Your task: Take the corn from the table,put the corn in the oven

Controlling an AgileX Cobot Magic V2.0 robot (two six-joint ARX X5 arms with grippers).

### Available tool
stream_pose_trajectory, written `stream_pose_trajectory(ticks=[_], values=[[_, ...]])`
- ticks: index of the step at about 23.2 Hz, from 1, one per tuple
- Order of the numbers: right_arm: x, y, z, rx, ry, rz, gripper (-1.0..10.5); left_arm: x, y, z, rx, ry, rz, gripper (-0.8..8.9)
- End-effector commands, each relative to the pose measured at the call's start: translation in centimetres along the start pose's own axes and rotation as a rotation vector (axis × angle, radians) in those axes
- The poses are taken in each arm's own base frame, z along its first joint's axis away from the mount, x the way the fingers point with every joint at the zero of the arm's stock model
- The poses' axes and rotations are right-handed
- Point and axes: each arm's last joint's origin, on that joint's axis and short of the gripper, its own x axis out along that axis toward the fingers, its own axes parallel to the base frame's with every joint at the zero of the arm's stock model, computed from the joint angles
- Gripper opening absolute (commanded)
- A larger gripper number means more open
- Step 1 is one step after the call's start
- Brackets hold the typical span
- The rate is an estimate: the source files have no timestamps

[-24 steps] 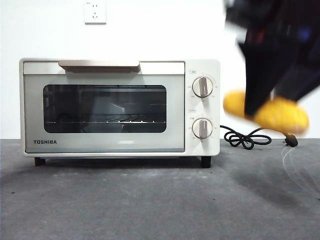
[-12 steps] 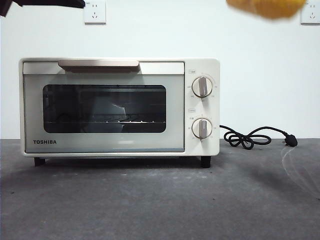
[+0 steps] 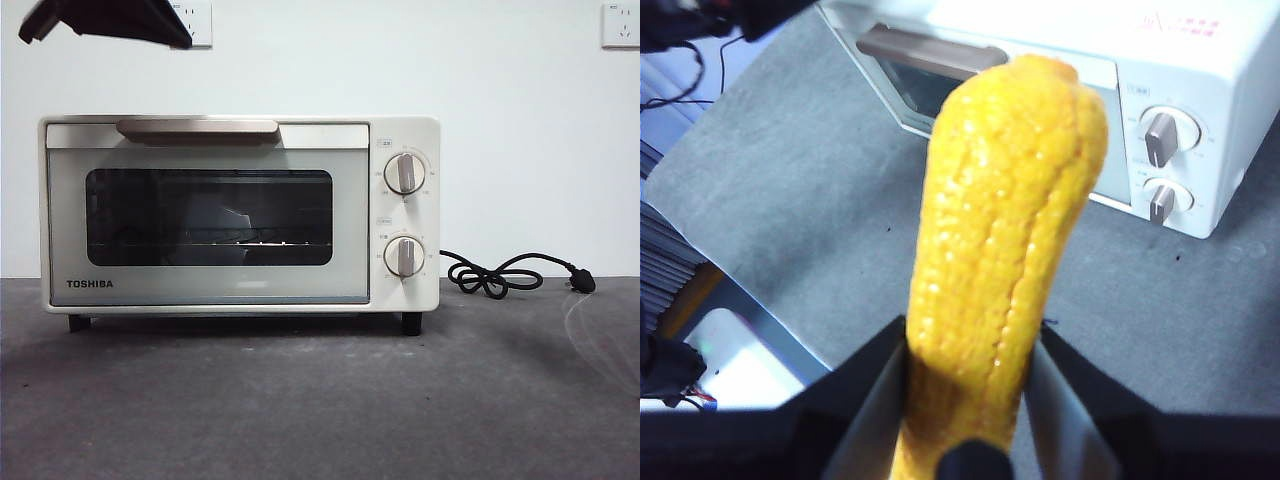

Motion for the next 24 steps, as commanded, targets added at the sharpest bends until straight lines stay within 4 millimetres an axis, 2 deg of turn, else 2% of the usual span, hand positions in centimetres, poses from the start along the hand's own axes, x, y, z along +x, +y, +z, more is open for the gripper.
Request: stream_pose_trajectory(ticks=[1,14,24], values=[[-0.1,0.1,0.2,-0.005,-0.007,0.006,-0.1,1.0,0.2,-0.2,0.068,0.056,0.041,-0.06],[-0.1,0.1,0.2,-0.008,-0.006,0.005,-0.1,4.0,1.4,-2.2,0.087,0.238,0.104,-0.06],[-0.1,0.1,0.2,-0.008,-0.007,0.002,-0.1,3.7,0.9,-5.0,0.08,0.509,0.115,-0.06]])
